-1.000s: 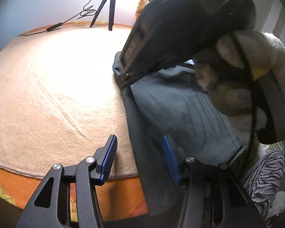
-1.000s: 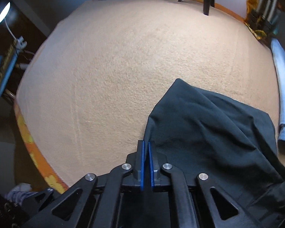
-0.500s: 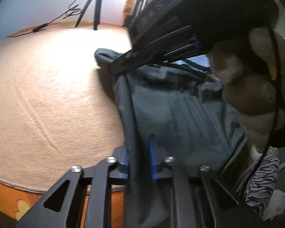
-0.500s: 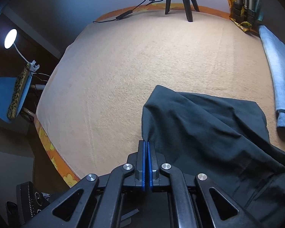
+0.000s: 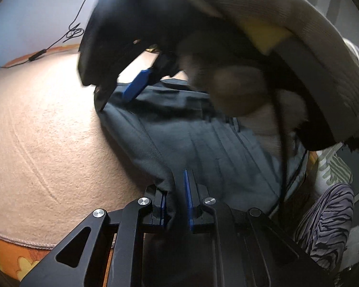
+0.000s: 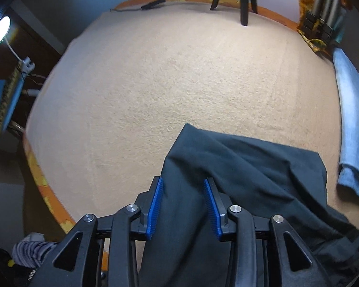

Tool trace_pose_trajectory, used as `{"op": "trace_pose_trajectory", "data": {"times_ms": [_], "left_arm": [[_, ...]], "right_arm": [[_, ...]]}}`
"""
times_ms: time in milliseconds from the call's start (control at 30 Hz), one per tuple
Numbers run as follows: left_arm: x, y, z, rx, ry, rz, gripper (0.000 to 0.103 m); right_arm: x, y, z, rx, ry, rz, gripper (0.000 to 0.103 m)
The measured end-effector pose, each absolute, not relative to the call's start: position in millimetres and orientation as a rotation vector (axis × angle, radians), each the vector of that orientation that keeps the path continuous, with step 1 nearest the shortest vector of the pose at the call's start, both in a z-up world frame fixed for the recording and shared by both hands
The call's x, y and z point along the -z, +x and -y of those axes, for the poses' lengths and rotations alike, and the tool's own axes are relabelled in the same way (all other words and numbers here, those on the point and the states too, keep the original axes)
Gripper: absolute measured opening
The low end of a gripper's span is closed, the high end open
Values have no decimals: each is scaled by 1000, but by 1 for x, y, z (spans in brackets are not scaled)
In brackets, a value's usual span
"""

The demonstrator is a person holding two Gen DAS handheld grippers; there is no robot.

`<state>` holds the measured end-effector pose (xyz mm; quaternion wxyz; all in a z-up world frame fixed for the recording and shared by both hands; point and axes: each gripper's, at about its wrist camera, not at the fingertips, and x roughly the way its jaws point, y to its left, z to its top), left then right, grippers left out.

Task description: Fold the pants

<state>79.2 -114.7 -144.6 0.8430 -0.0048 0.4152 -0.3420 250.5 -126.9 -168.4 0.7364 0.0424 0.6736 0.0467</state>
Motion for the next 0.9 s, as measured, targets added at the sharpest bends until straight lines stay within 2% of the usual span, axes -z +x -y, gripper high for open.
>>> {"op": "trace_pose_trajectory", "data": {"times_ms": [300,433,500,567,633,900], "left_arm": [[144,77,127,722,13,-870,11],[142,76,127,723,12,-861,11],[142,75,126,724,11,-862,11],[144,76,126,725,12,-861,11],[143,75,127,729,14,-857,11],[130,76,121,755,-18,-837,9]], "right_arm": [[174,255,90,-106,-72,-1520,38],[180,258,91,-85,-88,-1542,29],[182,258,94,-84,-73,-1544,22],[185,256,97,-104,-68,-1544,7],[185,254,100,-122,-58,-1536,2],[145,232,134,-160,111,-1391,0]]}}
